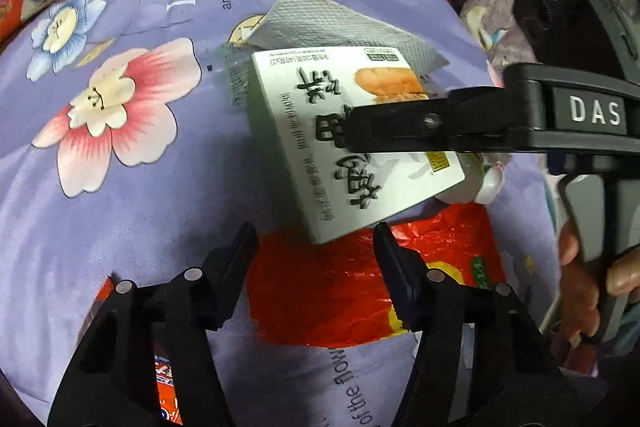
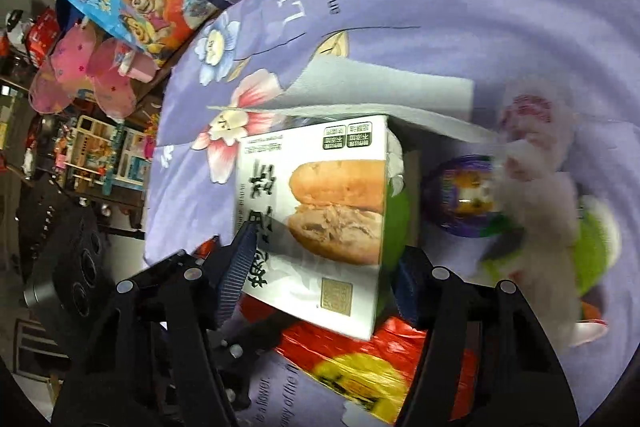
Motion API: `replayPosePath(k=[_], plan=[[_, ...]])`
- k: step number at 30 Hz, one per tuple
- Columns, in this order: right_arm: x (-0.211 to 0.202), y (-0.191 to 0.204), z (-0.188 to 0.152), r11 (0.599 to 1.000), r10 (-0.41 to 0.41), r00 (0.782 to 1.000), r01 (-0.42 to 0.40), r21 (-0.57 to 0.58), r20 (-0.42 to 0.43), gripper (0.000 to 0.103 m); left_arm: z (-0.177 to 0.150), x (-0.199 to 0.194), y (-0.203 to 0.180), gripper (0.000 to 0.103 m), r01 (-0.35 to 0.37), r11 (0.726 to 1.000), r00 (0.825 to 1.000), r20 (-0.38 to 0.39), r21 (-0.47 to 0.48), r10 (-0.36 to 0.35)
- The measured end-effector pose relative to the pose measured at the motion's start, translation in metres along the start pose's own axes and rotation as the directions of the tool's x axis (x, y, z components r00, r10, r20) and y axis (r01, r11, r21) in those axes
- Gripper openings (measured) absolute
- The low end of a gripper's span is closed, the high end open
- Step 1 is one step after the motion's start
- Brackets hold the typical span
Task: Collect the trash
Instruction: 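Grasp the green snack box with the right tool while the left tool grasps a white tissue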
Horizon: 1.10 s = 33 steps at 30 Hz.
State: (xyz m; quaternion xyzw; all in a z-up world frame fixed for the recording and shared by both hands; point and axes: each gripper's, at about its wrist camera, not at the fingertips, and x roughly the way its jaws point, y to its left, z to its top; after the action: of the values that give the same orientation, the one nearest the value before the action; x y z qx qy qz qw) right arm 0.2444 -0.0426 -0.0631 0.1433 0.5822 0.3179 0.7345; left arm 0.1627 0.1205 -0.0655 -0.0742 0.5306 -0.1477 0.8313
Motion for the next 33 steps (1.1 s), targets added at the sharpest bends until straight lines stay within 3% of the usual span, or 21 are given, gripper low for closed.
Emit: replayPosePath(k=[2, 4, 6, 11, 15, 19, 26, 29, 33], plan=[[0.004, 0.005, -0.002, 0.999, 0.045, 0.999, -0.045, 0.005, -0.013, 0.024, -0.003, -0.003, 0.001, 0.062, 0.020, 1.000, 1.000, 0.000, -0.006, -0.020], [0.003, 0.017, -0.005, 0.997, 0.079, 0.997, -0.080, -0.016, -0.017, 0.012, -0.007, -0.006, 0.002, 0.062, 0.021, 1.000, 1.000, -0.001, -0.008, -0.021], [-0.005, 0.040, -0.012, 0.995, 0.049, 0.999, -0.049, -0.083, 0.002, 0.005, -0.011, -0.010, 0.001, 0.062, 0.015, 1.000, 1.000, 0.000, -0.011, -0.015], [-0.039, 0.062, -0.024, 0.991, -0.004, 0.996, 0.016, -0.137, 0.085, 0.004, -0.023, -0.027, 0.002, 0.063, 0.004, 1.000, 1.000, 0.024, -0.023, -0.003], [-0.070, 0.053, -0.033, 0.992, -0.033, 0.988, 0.050, -0.113, 0.150, 0.004, -0.029, -0.037, -0.001, 0.065, -0.022, 1.000, 0.999, 0.042, -0.017, 0.022], [-0.107, 0.028, -0.040, 0.996, -0.061, 0.972, 0.073, -0.042, 0.225, 0.004, -0.027, -0.040, -0.015, 0.065, -0.012, 1.000, 0.998, 0.058, 0.006, 0.011], [-0.179, -0.036, -0.058, 0.989, -0.138, 0.928, 0.110, 0.098, 0.345, 0.004, -0.006, -0.009, -0.063, 0.065, -0.015, 0.990, 0.999, 0.032, 0.142, 0.011], [-0.196, -0.060, -0.067, 0.981, -0.173, 0.914, 0.127, 0.147, 0.366, 0.004, 0.002, -0.007, -0.071, 0.065, -0.009, 0.990, 1.000, 0.030, 0.143, 0.004], [-0.204, -0.090, -0.075, 0.971, -0.196, 0.909, 0.129, 0.200, 0.369, 0.004, 0.025, -0.010, -0.053, 0.065, -0.041, 0.995, 0.998, 0.051, 0.087, 0.037]])
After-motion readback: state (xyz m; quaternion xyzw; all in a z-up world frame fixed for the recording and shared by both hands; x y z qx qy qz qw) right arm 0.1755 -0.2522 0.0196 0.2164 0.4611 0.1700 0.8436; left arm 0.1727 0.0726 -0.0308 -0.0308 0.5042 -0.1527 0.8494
